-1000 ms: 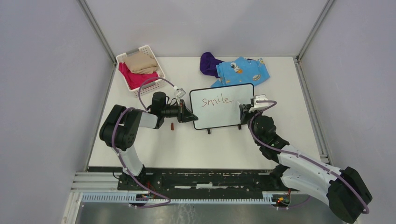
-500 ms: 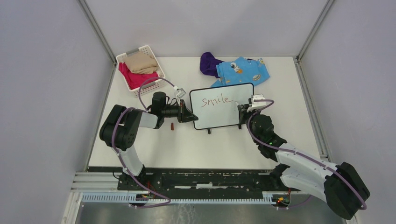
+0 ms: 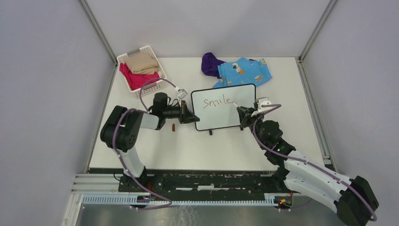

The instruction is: Write a sentence on the whiteboard

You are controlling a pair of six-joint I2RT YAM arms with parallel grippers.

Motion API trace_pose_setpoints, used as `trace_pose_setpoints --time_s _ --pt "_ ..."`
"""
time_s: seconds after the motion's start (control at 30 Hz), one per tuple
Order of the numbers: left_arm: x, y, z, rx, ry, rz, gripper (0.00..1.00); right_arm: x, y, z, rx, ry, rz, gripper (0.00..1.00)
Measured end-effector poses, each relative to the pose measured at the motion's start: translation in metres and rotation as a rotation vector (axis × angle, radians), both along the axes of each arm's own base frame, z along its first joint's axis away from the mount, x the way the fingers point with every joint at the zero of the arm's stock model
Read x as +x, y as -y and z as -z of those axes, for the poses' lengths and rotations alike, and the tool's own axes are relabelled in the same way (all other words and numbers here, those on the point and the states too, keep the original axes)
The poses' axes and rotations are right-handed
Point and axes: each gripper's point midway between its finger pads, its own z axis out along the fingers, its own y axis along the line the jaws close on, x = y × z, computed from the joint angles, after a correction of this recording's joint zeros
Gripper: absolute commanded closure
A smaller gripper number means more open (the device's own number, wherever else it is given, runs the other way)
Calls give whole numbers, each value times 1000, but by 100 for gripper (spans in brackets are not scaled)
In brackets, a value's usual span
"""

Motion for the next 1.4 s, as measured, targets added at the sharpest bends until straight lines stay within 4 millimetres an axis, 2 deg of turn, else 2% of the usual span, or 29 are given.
trace_pose_setpoints --time_s 0.1,0.2,0.3,0.43,0.53,0.6,0.9,1.4 --pt "0 0 0 0 -1 0 98 -13 -16 -4 -7 15 -63 100" --pt "0 0 0 1 -3 0 98 -30 -39 4 -66 10 -137 100" --pt "0 0 0 2 -5 0 98 -44 -60 24 -160 -10 -201 100" --pt "0 0 0 2 -8 0 98 -54 -76 54 -281 -46 -245 100" --pt "0 0 0 3 -8 0 98 -55 -83 69 -349 -65 -253 100" --pt "0 0 0 3 -9 0 98 -53 -88 71 -369 -64 -252 100" --pt "0 0 0 3 -9 1 98 -43 -118 52 -352 -13 -246 100" --pt "0 0 0 5 -14 1 98 -32 -129 65 -415 -33 -210 100"
